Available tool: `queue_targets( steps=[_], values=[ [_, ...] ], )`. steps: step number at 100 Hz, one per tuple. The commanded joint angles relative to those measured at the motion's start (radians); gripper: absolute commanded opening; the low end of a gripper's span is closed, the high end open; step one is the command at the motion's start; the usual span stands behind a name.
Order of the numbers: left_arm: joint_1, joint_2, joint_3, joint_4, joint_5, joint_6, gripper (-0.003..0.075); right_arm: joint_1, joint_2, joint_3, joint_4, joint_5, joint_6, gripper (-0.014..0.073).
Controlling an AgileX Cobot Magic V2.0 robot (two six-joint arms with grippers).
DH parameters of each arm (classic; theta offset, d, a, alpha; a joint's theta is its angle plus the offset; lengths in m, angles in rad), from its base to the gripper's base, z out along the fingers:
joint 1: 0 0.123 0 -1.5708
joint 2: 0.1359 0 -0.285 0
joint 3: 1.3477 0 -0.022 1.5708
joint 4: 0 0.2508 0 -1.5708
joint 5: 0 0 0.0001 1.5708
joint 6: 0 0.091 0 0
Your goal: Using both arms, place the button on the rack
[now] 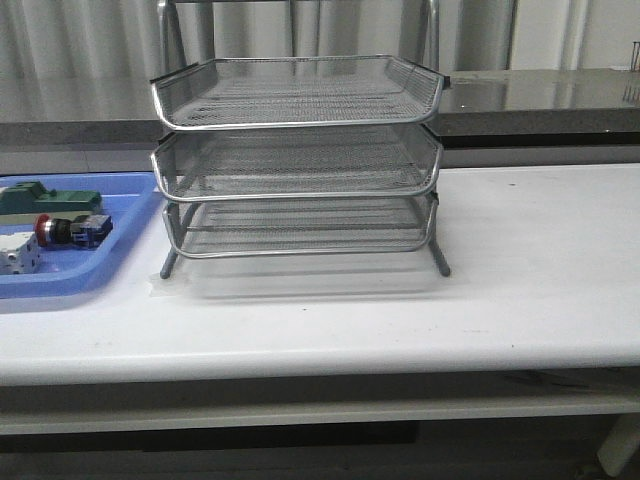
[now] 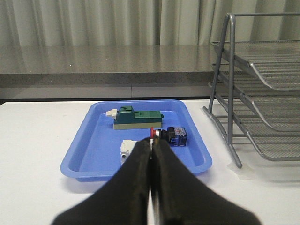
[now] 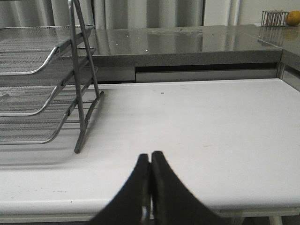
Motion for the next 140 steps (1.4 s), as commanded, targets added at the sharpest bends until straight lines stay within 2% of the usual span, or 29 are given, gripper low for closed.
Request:
queue_targets(
  steps=[1,75,95,119,140],
  values=[
    [0.002,-0.031,0.055,-0.001,-0.072,-0.009,-0.0021,-0.005,-0.019,-0.019,-0.008,-0.078,-0.008,-0.0057],
    [0.002,-0.031,0.055,-0.001,-0.072,-0.009,-0.0021,-0.005,-0.019,-0.019,-0.008,-0.08,-0.008,-0.0057],
    [0.002,-0.031,0.055,-0.001,-0.072,-0.009,-0.0021,-0.005,-0.019,-0.026,-0.008,-0.171,-0.008,-0.0057],
    [0.002,-0.031,0.055,-0.001,-0.072,-0.009,-0.0021,-0.005,0.027,-0.171,0.031,-0.021,-0.008,-0.0057],
    [0.002,-0.031,0.055,-0.001,-0.072,-0.009,-0.0021,-0.005,0.208,-0.353,0.068,0.104,-0.008,-0.0057]
  ],
)
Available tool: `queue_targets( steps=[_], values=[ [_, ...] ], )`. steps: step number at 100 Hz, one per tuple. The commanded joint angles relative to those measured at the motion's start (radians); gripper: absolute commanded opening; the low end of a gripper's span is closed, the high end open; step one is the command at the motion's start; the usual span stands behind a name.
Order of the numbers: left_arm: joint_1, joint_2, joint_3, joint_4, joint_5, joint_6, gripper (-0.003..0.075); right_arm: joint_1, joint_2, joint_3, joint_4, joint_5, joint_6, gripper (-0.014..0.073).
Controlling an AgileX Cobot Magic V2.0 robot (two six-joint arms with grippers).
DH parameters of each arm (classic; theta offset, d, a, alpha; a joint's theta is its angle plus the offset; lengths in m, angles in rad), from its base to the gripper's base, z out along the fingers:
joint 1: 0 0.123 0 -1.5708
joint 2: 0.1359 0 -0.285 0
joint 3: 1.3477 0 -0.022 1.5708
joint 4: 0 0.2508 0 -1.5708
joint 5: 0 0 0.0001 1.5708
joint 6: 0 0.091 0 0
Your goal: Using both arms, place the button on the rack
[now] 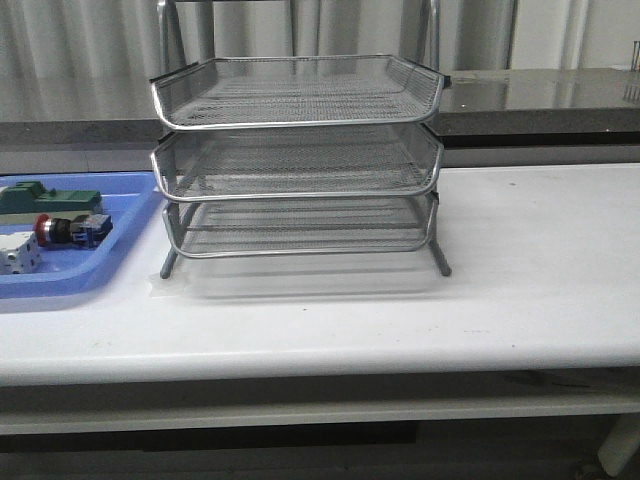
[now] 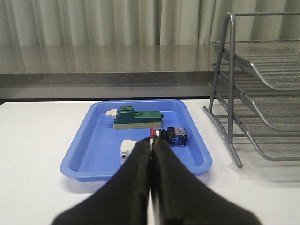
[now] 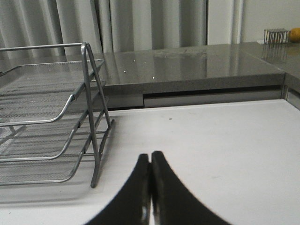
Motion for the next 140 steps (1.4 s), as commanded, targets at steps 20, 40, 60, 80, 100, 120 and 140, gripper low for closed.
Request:
queue_targets(
  steps=[20,40,60,80,100,120,140],
  values=[
    [0.002,-0.031,0.055,-0.001,-0.072,-0.009,-0.0021,-0.005,0.33,-0.297,0.052,0.164,-0.008,-0.0057],
    [0.002,-0.031,0.055,-0.001,-0.072,-0.009,-0.0021,-0.005,0.575,-0.463,0.073,0.281,-0.008,-0.0057],
    [0.002,-0.031,0.055,-0.001,-0.072,-0.009,-0.0021,-0.005,0.746,-0.548,0.192,0.352,-0.008,-0.0057],
    [0.002,-0.031,0.055,-0.001,-0.072,-0.009,-0.0021,-0.005,0.869,-0.548,0.332,0.344,-0.008,-0.0057],
    [0.002,-0.031,0.055,-0.001,-0.072,-0.009,-0.0021,-0.002,0.951,-0.548,0.43,0.321,-0.009,-0.0048],
    [0.002,-0.031,0.055,-0.001,-0.072,-0.009,-0.0021,-0.002,1.003,-0.548,0.53,0.311,-0.017,0.0105],
    [0.002,-0.031,0.055,-0.001,-0.072,-0.009,-0.0021,0.0,1.035,-0.548,0.68,0.283,-0.114,0.028]
  ],
)
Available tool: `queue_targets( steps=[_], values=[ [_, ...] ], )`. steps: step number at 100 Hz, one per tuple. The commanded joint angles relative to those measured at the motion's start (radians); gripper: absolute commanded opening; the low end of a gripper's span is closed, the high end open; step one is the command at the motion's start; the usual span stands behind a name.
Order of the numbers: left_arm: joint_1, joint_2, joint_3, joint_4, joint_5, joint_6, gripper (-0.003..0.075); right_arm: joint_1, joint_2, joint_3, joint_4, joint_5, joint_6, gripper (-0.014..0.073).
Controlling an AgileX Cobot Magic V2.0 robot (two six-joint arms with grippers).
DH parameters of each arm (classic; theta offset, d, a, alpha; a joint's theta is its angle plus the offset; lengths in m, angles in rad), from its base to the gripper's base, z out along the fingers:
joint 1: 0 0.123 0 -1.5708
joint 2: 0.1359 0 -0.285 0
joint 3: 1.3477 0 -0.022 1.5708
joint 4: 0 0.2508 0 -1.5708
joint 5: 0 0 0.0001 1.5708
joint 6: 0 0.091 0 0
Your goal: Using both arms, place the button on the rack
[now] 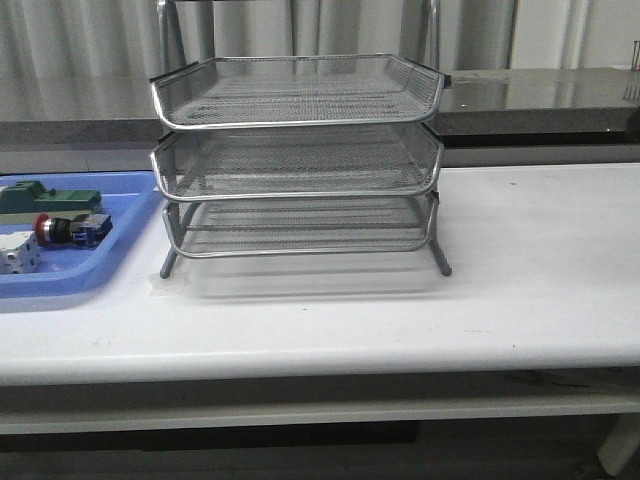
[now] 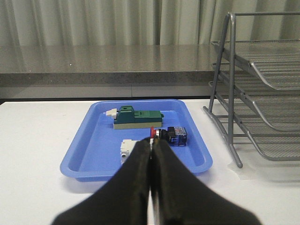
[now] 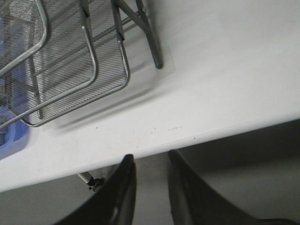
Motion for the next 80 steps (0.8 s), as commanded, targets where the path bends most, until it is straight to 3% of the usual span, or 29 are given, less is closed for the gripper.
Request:
queue_targets(
  steps=[1,20,42,62,80],
  values=[
    [0.002,-0.031,0.055,-0.001,-0.072,-0.009,-0.0021,0.0,-0.002,-0.033,0.108,-0.063,-0.065,0.0281],
    [0.002,-0.031,0.055,-0.001,-0.072,-0.009,-0.0021,0.0,0.058,-0.033,0.322,-0.081,-0.243,0.0283],
    [0.002,-0.031,0.055,-0.001,-0.072,-0.009,-0.0021,0.0,0.183,-0.033,0.674,-0.051,-0.529,0.0283],
    [0.002,-0.031,0.055,-0.001,-0.072,-0.009,-0.0021,0.0,0.315,-0.033,0.984,0.042,-0.819,0.0283],
    [0.002,-0.031,0.055,-0.001,-0.072,-0.009,-0.0021,0.0,0.427,-0.033,1.192,0.141,-0.976,0.0304]
  ],
)
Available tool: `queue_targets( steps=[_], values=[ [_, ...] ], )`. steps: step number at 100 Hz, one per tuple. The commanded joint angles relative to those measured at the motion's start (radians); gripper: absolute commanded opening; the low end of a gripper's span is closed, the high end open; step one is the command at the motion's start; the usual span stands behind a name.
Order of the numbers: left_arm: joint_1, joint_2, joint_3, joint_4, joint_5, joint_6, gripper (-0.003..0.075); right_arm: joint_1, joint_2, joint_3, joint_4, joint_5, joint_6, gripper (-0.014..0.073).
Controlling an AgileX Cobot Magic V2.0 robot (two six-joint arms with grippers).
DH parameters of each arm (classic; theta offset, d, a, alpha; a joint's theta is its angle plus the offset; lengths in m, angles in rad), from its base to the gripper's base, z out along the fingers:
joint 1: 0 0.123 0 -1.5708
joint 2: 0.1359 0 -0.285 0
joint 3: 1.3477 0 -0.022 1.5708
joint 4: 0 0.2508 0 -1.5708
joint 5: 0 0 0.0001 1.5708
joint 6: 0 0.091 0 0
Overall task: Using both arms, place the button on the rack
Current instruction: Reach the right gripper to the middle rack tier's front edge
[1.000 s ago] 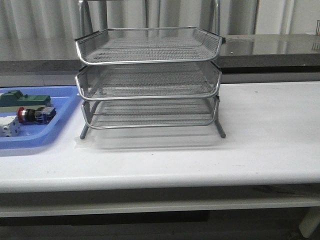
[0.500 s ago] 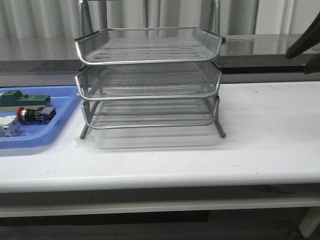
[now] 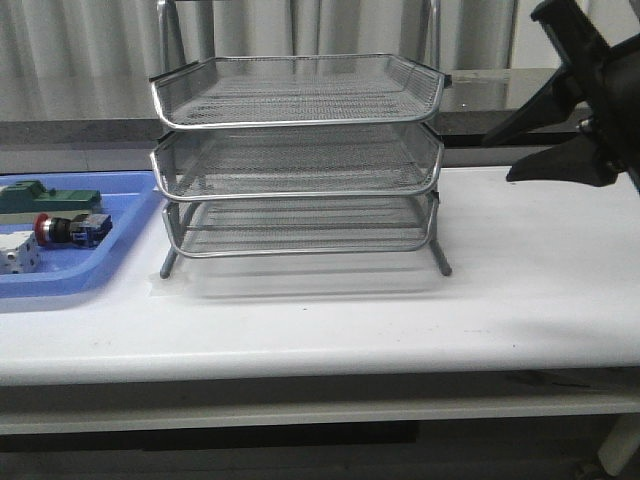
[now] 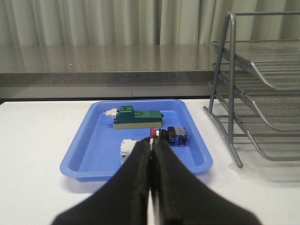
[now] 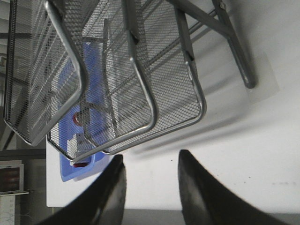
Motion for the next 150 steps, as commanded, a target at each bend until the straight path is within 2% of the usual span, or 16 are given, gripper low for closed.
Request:
queue_targets(
  steps=[1,14,52,111,119,136,150],
  values=[
    [0.002,-0.031,0.055,-0.001,-0.072,-0.009,-0.0021,0.001,0.025,-0.031,0.15,0.097,-0.099,0.0304],
    [0.002,-0.031,0.055,-0.001,-0.072,-0.009,-0.0021,0.015,0.093,-0.038,0.208,0.147,-0.145,0.0304],
    [0.002,-0.031,0.055,-0.001,-0.072,-0.009,-0.0021,0.097,0.201,-0.155,0.22,0.144,-0.151,0.0304],
    [0.002,-0.031,0.055,-0.001,-0.072,-0.009,-0.0021,0.098,0.285,-0.273,0.233,0.138,-0.151,0.0302],
    [0.002,-0.031,0.055,-0.001,-0.072,-0.009,-0.0021,0.098,0.285,-0.273,0.233,0.125,-0.151,0.0277],
    [0.002,-0.031,0.055,-0.001,-0.072,-0.009,-0.0021,0.098,0.285,-0.273,0.233,0.119,-0.151,0.0167],
    [0.002,-0.031,0.055,-0.001,-0.072,-0.009,-0.0021,0.098,0.285,-0.272,0.233,0.119,-0.151,0.0118]
  ],
)
